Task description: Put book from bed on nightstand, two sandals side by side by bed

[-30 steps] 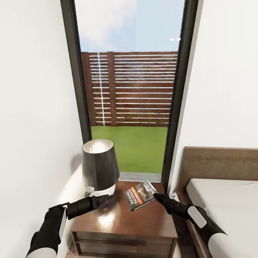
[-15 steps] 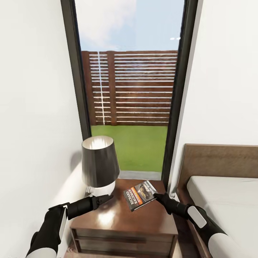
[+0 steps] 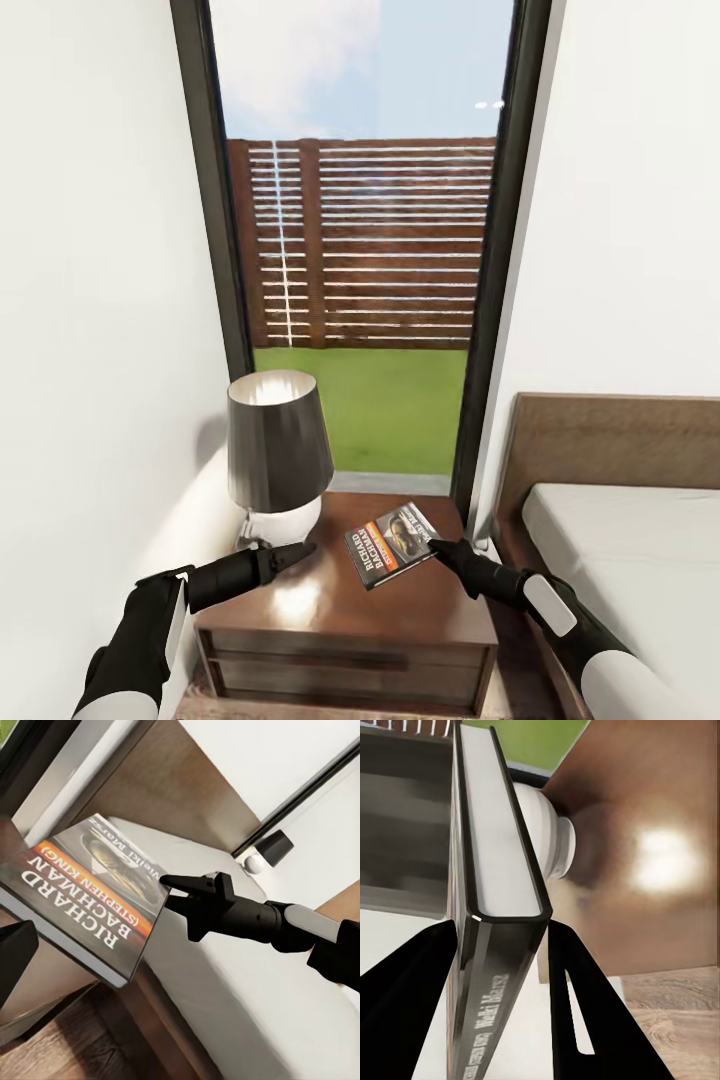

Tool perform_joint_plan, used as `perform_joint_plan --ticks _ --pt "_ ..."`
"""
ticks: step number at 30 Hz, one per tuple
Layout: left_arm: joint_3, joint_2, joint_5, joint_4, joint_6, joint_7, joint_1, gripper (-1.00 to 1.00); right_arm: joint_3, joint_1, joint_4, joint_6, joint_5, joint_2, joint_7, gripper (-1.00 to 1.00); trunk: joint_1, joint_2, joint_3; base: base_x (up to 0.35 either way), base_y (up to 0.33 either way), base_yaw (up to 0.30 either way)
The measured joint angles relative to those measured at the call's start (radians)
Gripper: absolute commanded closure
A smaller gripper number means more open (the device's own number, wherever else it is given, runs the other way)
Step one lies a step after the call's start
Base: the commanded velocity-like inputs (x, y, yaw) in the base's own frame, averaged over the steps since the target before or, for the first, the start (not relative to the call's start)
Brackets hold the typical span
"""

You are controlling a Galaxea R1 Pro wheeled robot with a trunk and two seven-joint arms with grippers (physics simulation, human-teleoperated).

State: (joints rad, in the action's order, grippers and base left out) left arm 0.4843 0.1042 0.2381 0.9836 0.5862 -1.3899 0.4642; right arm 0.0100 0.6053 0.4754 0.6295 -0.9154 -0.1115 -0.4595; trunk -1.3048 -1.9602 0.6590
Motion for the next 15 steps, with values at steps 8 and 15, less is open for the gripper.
perform_joint_plan --ticks 8,15 --pt "0.000 0.000 0.000 0.000 0.000 0.000 0.000 -1.00 0.000 0.000 0.000 0.000 0.000 0.000 0.000 1.00 -0.031 -0.056 0.025 0.000 0.000 0.000" --pt "0.000 0.000 0.000 0.000 0.000 0.000 0.000 -1.00 0.000 0.000 0.000 0.000 0.000 0.000 0.000 1.00 -0.058 -0.105 0.047 0.000 0.000 0.000"
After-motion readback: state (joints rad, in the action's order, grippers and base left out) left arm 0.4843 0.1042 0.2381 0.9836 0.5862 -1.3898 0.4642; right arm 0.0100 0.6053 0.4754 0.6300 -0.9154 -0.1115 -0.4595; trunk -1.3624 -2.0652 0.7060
